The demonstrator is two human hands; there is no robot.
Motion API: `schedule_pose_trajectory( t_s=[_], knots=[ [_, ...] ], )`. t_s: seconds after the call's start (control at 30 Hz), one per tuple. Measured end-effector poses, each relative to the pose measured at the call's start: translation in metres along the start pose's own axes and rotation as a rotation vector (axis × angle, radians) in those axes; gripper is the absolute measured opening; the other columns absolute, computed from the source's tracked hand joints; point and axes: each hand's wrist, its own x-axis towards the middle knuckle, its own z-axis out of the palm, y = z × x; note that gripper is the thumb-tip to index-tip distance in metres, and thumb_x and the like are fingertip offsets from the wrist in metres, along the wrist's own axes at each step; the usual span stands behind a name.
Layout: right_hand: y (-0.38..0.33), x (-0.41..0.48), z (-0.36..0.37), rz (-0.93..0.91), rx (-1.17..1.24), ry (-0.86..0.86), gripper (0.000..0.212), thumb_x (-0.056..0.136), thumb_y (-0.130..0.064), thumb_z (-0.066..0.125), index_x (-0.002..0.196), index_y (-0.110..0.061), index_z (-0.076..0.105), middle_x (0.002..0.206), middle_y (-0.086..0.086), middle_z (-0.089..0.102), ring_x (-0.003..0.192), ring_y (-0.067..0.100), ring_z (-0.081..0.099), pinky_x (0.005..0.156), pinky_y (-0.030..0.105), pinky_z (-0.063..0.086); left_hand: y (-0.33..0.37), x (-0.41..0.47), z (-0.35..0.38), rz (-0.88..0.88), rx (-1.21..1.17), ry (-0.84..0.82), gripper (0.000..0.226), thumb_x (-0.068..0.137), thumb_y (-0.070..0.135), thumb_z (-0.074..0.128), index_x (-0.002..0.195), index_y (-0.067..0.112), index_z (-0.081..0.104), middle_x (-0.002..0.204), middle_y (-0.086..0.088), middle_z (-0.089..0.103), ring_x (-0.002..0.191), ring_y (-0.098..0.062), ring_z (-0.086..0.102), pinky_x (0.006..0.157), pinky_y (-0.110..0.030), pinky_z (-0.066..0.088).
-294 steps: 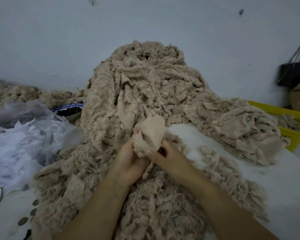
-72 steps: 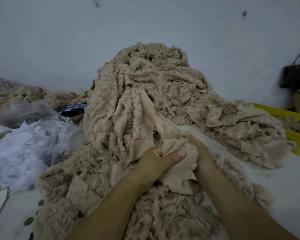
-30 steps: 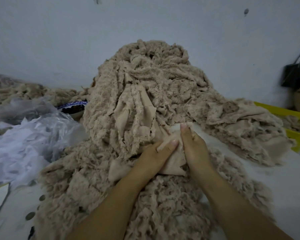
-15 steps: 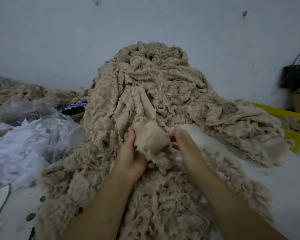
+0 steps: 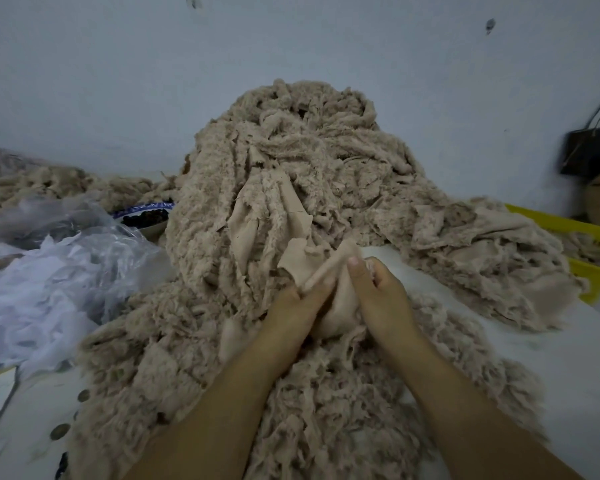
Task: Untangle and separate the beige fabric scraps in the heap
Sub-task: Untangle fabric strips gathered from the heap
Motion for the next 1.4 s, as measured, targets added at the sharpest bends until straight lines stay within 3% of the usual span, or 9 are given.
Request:
schedule_pose_trajectory(
  t_s=[0.3, 0.37, 0.53, 0.67, 0.83, 0.97, 1.17, 1.27, 1.4],
  knots=[
    [-0.003, 0.006, -0.004, 0.215, 0.109, 0.183, 0.065, 0.088, -0.069, 0.052, 0.067, -0.008, 0.061, 0.063, 0.018, 0.054, 0.061, 0.033, 0.055, 0.086, 0.047, 0.049, 0.015, 0.005, -0.005, -0.165, -0.545, 0.166, 0.034, 0.104, 0.039, 0.044, 0.112, 0.015, 0.068, 0.102, -0.007, 0.077, 0.091, -0.019, 0.075, 0.064, -0.028, 0.060],
    [-0.003, 0.009, -0.009, 0.282, 0.198, 0.228, 0.063, 0.088, -0.067, 0.055, 0.075, -0.006, 0.065, 0.103, 0.000, 0.053, 0.071, 0.027, 0.064, 0.069, 0.036, 0.054, 0.020, 0.005, -0.009, -0.181, -0.627, 0.203, 0.036, 0.104, 0.039, 0.044, 0.117, 0.012, 0.065, 0.105, -0.010, 0.076, 0.095, -0.022, 0.074, 0.072, -0.033, 0.061],
    [0.000, 0.011, -0.005, 0.289, 0.118, 0.230, 0.072, 0.090, -0.067, 0.051, 0.114, -0.001, 0.063, 0.115, 0.024, 0.064, 0.075, 0.019, 0.054, 0.084, 0.047, 0.053, 0.024, 0.004, -0.015, -0.198, -0.673, 0.221, 0.041, 0.104, 0.041, 0.045, 0.125, 0.011, 0.063, 0.115, -0.014, 0.073, 0.109, -0.029, 0.069, 0.100, -0.047, 0.052],
    [0.000, 0.016, -0.010, 0.371, 0.281, 0.277, 0.060, 0.091, -0.064, 0.053, 0.117, -0.013, 0.067, 0.093, -0.006, 0.064, 0.078, 0.018, 0.058, 0.068, 0.031, 0.045, 0.024, 0.004, -0.016, -0.211, -0.709, 0.212, 0.042, 0.103, 0.043, 0.045, 0.127, 0.013, 0.063, 0.116, -0.014, 0.073, 0.110, -0.032, 0.069, 0.100, -0.050, 0.051],
    [-0.003, 0.013, -0.006, 0.399, 0.500, 0.270, 0.034, 0.096, -0.051, 0.056, 0.078, -0.022, 0.057, 0.065, -0.008, 0.053, 0.040, 0.008, 0.045, 0.056, 0.027, 0.046, 0.022, 0.010, -0.019, -0.206, -0.769, 0.270, 0.039, 0.104, 0.038, 0.045, 0.120, 0.007, 0.063, 0.098, -0.012, 0.076, 0.087, -0.023, 0.074, 0.075, -0.034, 0.060],
    [-0.009, 0.018, -0.028, 0.467, 0.975, 0.354, 0.020, 0.099, -0.037, 0.057, 0.106, -0.020, 0.063, 0.047, -0.007, 0.036, 0.036, 0.008, 0.030, 0.047, 0.022, 0.041, 0.023, 0.020, -0.051, -0.107, -1.000, 0.368, 0.027, 0.105, 0.030, 0.047, 0.099, 0.013, 0.066, 0.064, 0.003, 0.061, 0.047, -0.006, 0.055, 0.042, -0.017, 0.047],
    [-0.001, 0.003, 0.001, 0.158, -0.100, 0.084, 0.029, 0.098, -0.041, 0.053, 0.075, -0.023, 0.053, 0.066, -0.012, 0.057, 0.059, 0.005, 0.050, 0.049, 0.014, 0.036, 0.014, 0.010, -0.006, 0.007, -0.395, 0.194, 0.028, 0.100, 0.037, 0.054, 0.115, 0.018, 0.069, 0.109, 0.001, 0.076, 0.100, -0.013, 0.072, 0.076, -0.027, 0.059],
    [-0.006, 0.000, 0.003, 0.035, -0.005, 0.069, 0.024, 0.089, -0.052, 0.048, 0.084, -0.030, 0.056, 0.098, -0.007, 0.061, 0.080, -0.004, 0.056, 0.067, 0.009, 0.041, 0.015, 0.005, -0.009, 0.143, -0.047, 0.288, 0.012, 0.096, 0.042, 0.062, 0.088, 0.035, 0.068, 0.081, 0.037, 0.068, 0.076, 0.018, 0.063, 0.060, -0.002, 0.046],
    [-0.010, 0.001, -0.004, -0.035, 0.184, 0.058, 0.034, 0.079, -0.058, 0.040, 0.102, -0.043, 0.061, 0.118, -0.008, 0.059, 0.108, 0.008, 0.058, 0.089, 0.030, 0.050, 0.013, -0.001, -0.006, 0.214, 0.191, 0.331, 0.035, 0.094, 0.041, 0.063, 0.064, 0.026, 0.054, 0.069, 0.019, 0.066, 0.067, 0.000, 0.060, 0.051, -0.003, 0.038]
  ],
)
